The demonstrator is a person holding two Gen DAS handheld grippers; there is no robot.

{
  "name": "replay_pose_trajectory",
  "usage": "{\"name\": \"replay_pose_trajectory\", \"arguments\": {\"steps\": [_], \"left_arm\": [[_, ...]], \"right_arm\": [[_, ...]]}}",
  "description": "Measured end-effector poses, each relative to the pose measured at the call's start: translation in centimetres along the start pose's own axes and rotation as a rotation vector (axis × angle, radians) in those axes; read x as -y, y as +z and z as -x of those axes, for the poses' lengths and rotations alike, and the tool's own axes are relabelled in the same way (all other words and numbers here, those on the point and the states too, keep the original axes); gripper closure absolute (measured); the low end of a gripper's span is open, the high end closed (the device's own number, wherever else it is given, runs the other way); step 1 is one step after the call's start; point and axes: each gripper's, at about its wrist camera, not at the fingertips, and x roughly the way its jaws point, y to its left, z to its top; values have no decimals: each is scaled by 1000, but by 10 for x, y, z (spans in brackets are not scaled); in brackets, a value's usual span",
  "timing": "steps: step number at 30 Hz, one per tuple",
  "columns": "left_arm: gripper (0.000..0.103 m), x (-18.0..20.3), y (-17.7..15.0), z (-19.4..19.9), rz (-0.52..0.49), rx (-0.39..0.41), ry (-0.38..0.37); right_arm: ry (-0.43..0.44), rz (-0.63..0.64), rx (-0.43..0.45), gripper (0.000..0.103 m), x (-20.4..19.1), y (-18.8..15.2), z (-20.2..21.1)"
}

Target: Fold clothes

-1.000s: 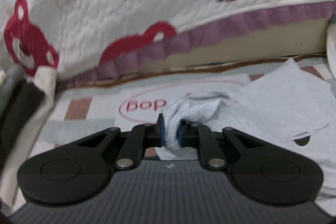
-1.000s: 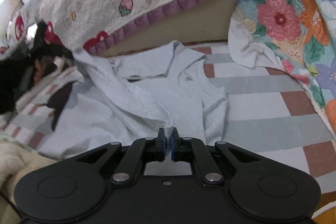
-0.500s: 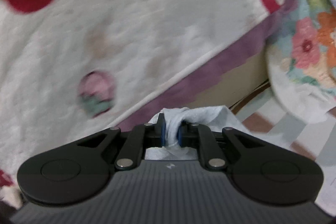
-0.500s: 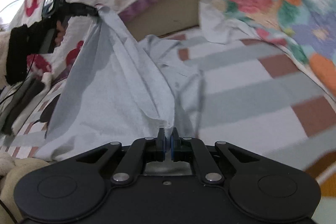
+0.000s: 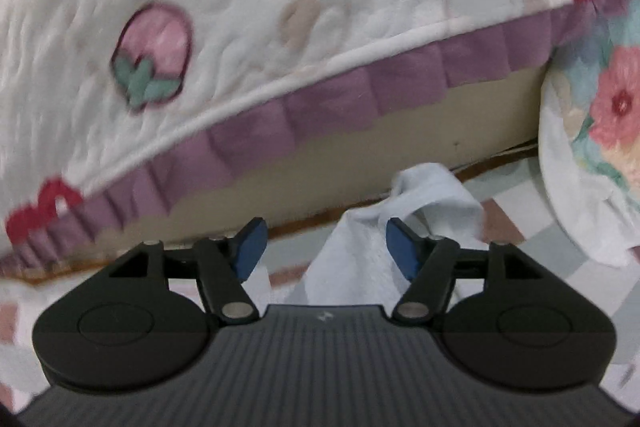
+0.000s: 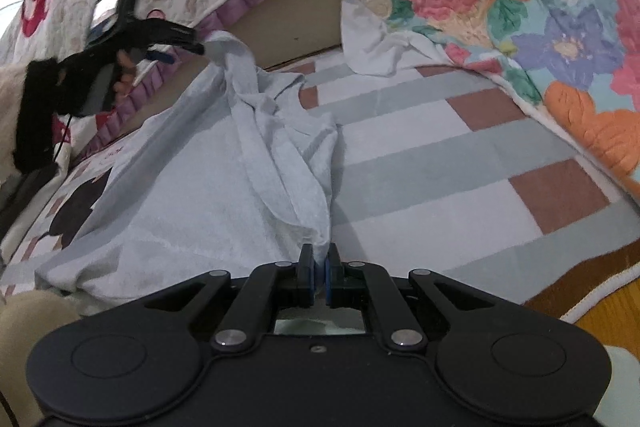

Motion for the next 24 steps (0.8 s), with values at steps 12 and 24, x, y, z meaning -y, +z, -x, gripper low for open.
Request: {"name": "replay_pose_trajectory", "arguments": {"steps": [12,24], "left_arm": [[38,-16,-182,141,-95,-230,-302],[38,-23,-228,216,-149,-323,-486]], "right_arm": [[48,74,-51,70,0,7,-7],[-2,-130,54,97,19,22,12]]}}
